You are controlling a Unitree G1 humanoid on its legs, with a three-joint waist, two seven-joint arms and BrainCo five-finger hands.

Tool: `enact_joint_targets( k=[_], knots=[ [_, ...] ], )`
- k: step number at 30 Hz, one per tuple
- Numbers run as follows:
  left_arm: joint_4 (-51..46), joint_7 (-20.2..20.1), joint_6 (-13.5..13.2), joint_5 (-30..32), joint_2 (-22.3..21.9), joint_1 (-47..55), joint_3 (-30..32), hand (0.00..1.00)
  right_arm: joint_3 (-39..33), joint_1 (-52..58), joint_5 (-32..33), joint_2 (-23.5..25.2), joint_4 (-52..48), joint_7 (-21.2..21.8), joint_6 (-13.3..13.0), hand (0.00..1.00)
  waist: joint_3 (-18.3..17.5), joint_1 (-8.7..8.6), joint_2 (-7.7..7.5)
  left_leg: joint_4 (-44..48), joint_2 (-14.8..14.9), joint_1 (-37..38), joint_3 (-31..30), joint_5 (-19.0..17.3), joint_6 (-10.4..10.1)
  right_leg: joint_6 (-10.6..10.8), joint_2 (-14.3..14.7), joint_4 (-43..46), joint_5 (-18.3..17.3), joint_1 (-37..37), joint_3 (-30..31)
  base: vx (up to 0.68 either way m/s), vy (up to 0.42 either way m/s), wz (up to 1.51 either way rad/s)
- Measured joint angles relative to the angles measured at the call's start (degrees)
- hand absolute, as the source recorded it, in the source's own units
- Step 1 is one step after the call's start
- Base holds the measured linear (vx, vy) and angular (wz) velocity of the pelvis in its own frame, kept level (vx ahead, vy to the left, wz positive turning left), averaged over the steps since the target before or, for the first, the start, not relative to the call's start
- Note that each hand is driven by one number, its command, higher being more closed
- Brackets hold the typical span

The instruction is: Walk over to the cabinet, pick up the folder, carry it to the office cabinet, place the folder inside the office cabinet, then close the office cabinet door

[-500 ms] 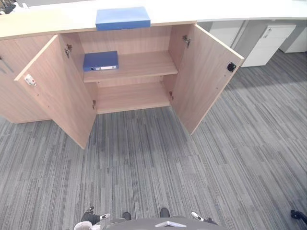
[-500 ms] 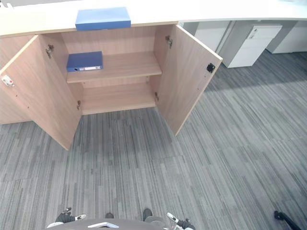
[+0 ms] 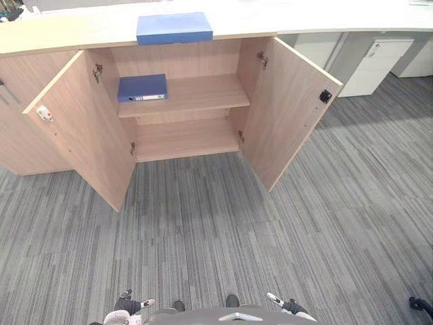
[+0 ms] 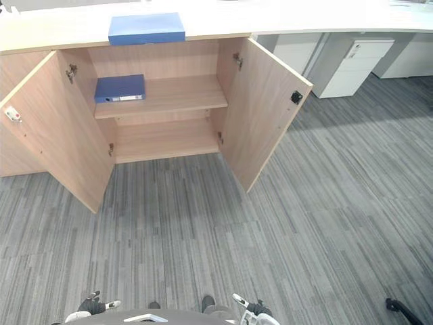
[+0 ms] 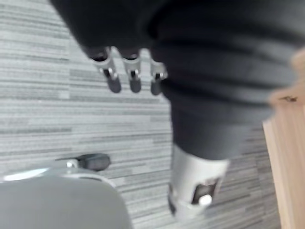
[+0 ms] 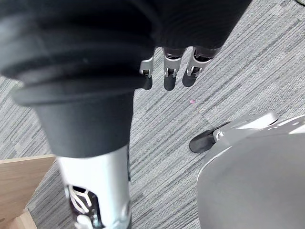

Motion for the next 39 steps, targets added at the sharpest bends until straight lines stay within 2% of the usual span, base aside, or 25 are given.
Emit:
enact_joint_targets(
  k=[15, 18, 20, 22, 24, 26, 27, 28, 29, 30, 32, 34, 35, 36, 37, 38, 39],
  knots=[
    [0.0, 0.4, 0.0, 0.0, 0.1, -0.1, 0.0, 0.00, 0.1, 0.0, -0.1, -0.1, 0.0, 0.0, 0.1, 0.00, 0.1, 0.12, -0.20, -0.3, 0.2, -0.6, 1.5, -0.6, -0.4, 0.3, 0.1, -1.3, 0.6, -0.8, 0.2, -0.01, -0.015, -0.05],
    [-0.2, 1.1, 0.0, 0.0, 0.3, -0.3, 0.0, 0.00, 0.5, -0.3, -0.1, 0.0, 0.0, 0.0, 0.1, 0.00, 0.4, 0.48, -0.60, 0.4, 0.1, -0.9, 2.4, -1.9, -0.2, 0.7, 0.0, -1.3, 0.4, -1.3, 0.9, 0.07, 0.006, -0.17],
    [-0.3, 1.1, 0.0, -0.1, 0.6, -1.0, 0.1, 0.00, 0.5, -1.1, -0.6, 0.2, -0.1, 0.0, 0.2, 0.00, 0.8, 1.35, -1.18, 5.2, 0.1, -3.7, 3.6, -5.2, 0.3, 1.0, -0.3, -1.3, 0.1, -2.4, 2.2, 0.06, 0.032, -0.26],
    [-0.4, 1.1, 0.0, -0.1, 0.7, -1.4, 0.0, 0.00, 0.4, -1.7, -1.0, 0.3, -0.3, 0.0, 0.2, 0.00, 1.1, 1.32, -0.98, 9.0, 0.2, -5.7, 3.9, -7.8, 0.8, 1.5, -0.7, 0.1, -1.0, -3.5, 2.5, 0.09, 0.055, -0.13],
    [-0.4, 1.1, 0.0, -0.2, 0.4, -1.7, 0.0, 0.00, 0.4, -2.4, -1.1, 0.3, -0.7, 0.1, 0.2, 0.00, 1.8, 1.24, -0.33, 13.1, 0.5, -7.5, 4.3, -11.2, 1.4, 2.6, -1.1, 6.4, -4.6, -6.3, 2.9, 0.08, 0.068, -0.15],
    [-0.5, 1.1, 0.0, -0.3, 0.0, -1.8, -0.1, 0.00, 0.4, -2.8, -1.2, 0.4, -1.7, 0.1, 0.1, 0.00, 2.4, 1.82, 0.48, 15.5, 0.7, -7.8, 5.3, -13.7, 1.9, 4.3, -1.6, 19.0, -8.1, -11.9, 2.3, 0.09, 0.099, -0.28],
    [-0.5, 1.1, 0.0, -0.7, 0.0, -1.8, -0.5, 0.00, 0.4, -3.0, -1.2, 0.4, -2.6, 0.1, -0.1, 0.00, 3.2, 1.71, 0.90, 15.4, 0.6, -6.3, 5.4, -14.1, 2.2, 4.5, -2.4, 28.6, -8.7, -15.9, 0.5, 0.13, 0.132, -0.13],
    [-0.5, 1.1, 0.0, -0.9, 0.1, -1.9, -0.7, 0.00, 0.4, -3.3, -1.2, 0.4, -2.7, 0.1, -0.3, 0.00, 3.5, 1.42, 0.85, 15.1, 0.3, -5.0, 5.4, -14.2, 2.3, 4.4, -3.2, 33.6, -8.6, -17.8, -0.6, 0.21, 0.144, 0.07],
    [-0.5, 1.1, 0.1, -1.2, 0.2, -2.3, -1.1, 0.00, 0.4, -3.7, -1.2, -0.1, -2.6, 0.1, -0.6, 0.00, 4.7, 0.97, 1.12, 14.5, -0.1, -2.8, 5.1, -14.5, 2.8, 3.2, -4.8, 41.8, -10.9, -20.8, -3.1, 0.32, 0.132, 0.16],
    [-0.5, 1.1, 0.1, -1.3, 0.3, -2.8, -1.1, 0.00, 0.6, -3.8, -1.2, -0.2, -2.6, 0.1, -0.7, 0.00, 4.7, 1.01, 0.85, 13.6, 0.0, -0.8, 4.5, -15.1, 2.8, 2.8, -5.2, 45.0, -13.8, -22.3, -5.4, 0.33, 0.103, 0.21],
    [-0.5, 1.2, 0.1, -1.3, 0.2, -3.2, -1.1, 0.00, 0.9, -4.0, -1.2, -0.3, -2.7, 0.1, -0.8, 0.00, 4.8, 0.51, 0.91, 11.2, 0.6, 1.5, 3.2, -15.1, 2.8, 2.0, -4.8, 43.5, -16.1, -24.5, -8.4, 0.28, 0.017, 0.34],
    [-0.5, 1.2, 0.1, -1.3, -0.2, -4.9, -1.1, 0.00, 1.2, -4.6, -1.2, -0.7, -2.7, 0.1, -0.8, 0.00, 5.1, 0.01, 1.45, 9.3, 1.6, 3.1, 2.2, -15.5, 2.0, 0.8, -3.1, 37.1, -15.0, -27.0, -9.9, 0.36, -0.055, 0.34],
    [-0.4, 1.2, 0.1, -1.3, -0.5, -5.0, -1.1, 0.00, 2.0, -4.7, -1.2, -1.3, -2.7, 0.1, -0.8, 0.00, 5.6, -0.63, 2.26, 8.8, 2.8, 4.2, 1.7, -16.1, 0.7, -0.6, -1.2, 30.9, -12.3, -27.8, -10.0, 0.41, -0.093, 0.34],
    [-0.3, 1.2, 0.0, -1.2, -0.5, -5.0, -1.1, 0.00, 2.7, -4.4, -1.7, -1.5, -2.7, 0.1, -0.7, 0.00, 5.7, -0.93, 2.07, 8.8, 3.1, 5.3, 1.4, -16.7, -1.4, -1.6, 0.3, 24.9, -7.6, -27.9, -9.5, 0.44, -0.110, 0.39],
    [-0.3, 1.2, 0.0, -1.2, -0.5, -5.0, -1.1, 0.00, 2.9, -4.0, -1.8, -1.4, -2.6, 0.1, -0.7, 0.00, 5.6, -1.09, 1.83, 8.9, 3.1, 5.9, 0.9, -17.2, -2.3, -2.7, 0.4, 23.1, -5.2, -27.9, -9.3, 0.49, -0.160, 0.52],
    [-0.3, 1.2, 0.0, -1.2, -1.0, -5.1, -0.6, 0.00, 2.6, -3.1, -1.8, -1.5, -2.5, 0.1, -0.7, 0.00, 5.5, -1.59, 1.59, 9.3, 3.7, 7.4, 0.0, -18.2, -3.9, -4.1, 0.4, 23.7, -0.7, -27.5, -9.2, 0.40, -0.157, 0.35],
    [-0.4, 1.2, -0.1, -1.2, -2.0, -5.2, -0.2, 0.00, 2.4, -3.2, -2.1, -2.1, -2.5, 0.1, -0.5, 0.00, 5.8, -1.44, 3.34, 10.1, 5.1, 7.7, 0.3, -18.2, -4.5, -4.4, 1.1, 24.6, -1.1, -27.3, -10.0, 0.50, -0.198, 0.36]
  ],
)
